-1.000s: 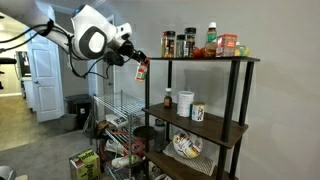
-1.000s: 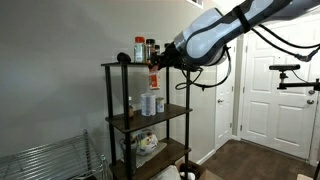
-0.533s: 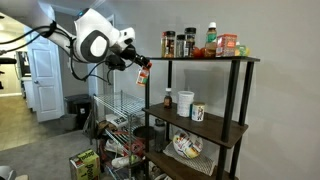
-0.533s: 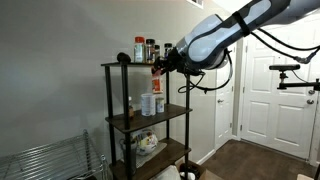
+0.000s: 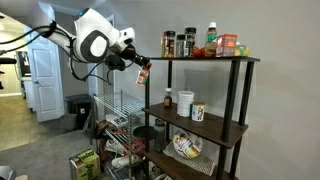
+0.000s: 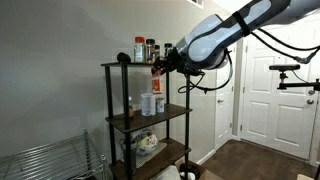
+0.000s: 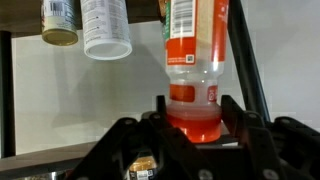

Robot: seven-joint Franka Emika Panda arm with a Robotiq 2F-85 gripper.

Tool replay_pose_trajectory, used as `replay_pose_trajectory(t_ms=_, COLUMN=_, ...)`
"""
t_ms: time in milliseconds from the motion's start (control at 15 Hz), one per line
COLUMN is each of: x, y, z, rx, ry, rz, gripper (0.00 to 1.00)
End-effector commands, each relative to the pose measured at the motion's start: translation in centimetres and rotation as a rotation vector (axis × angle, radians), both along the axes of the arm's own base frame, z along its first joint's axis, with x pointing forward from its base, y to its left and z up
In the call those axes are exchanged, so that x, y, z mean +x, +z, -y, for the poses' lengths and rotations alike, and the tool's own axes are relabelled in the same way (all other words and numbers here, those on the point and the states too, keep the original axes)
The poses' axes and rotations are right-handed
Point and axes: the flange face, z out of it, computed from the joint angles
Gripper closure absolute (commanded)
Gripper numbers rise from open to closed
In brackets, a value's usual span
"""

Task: Move the spice bottle on the far left and place it on the second shelf from the top

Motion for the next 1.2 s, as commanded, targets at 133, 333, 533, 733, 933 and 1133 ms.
replay_pose_trajectory(t_ms=133, x=-0.5, y=-0.5, z=0.0, rx=0.02, ry=-0.008, rz=0.018, gripper=0.69)
replay_pose_trajectory(t_ms=333, x=-1.2, y=-1.5, z=0.1, rx=0.053, ry=-0.023, rz=0.046, gripper=0.69)
replay_pose_trajectory(t_ms=533, x=-1.8, y=-2.9, z=0.8, rx=0.074, ry=-0.047, rz=0.089, gripper=0.69)
replay_pose_trajectory(t_ms=733, x=-2.2, y=-4.5, z=1.5, rx=0.08, ry=-0.061, rz=0.148, gripper=0.69)
replay_pose_trajectory(t_ms=933, x=-1.6, y=-3.0, z=2.1, rx=0.076, ry=-0.081, rz=0.146, gripper=0.69)
replay_pose_trajectory(t_ms=1133, x=-0.7, y=-2.5, z=2.7, rx=0.078, ry=-0.106, rz=0.147, gripper=0.69)
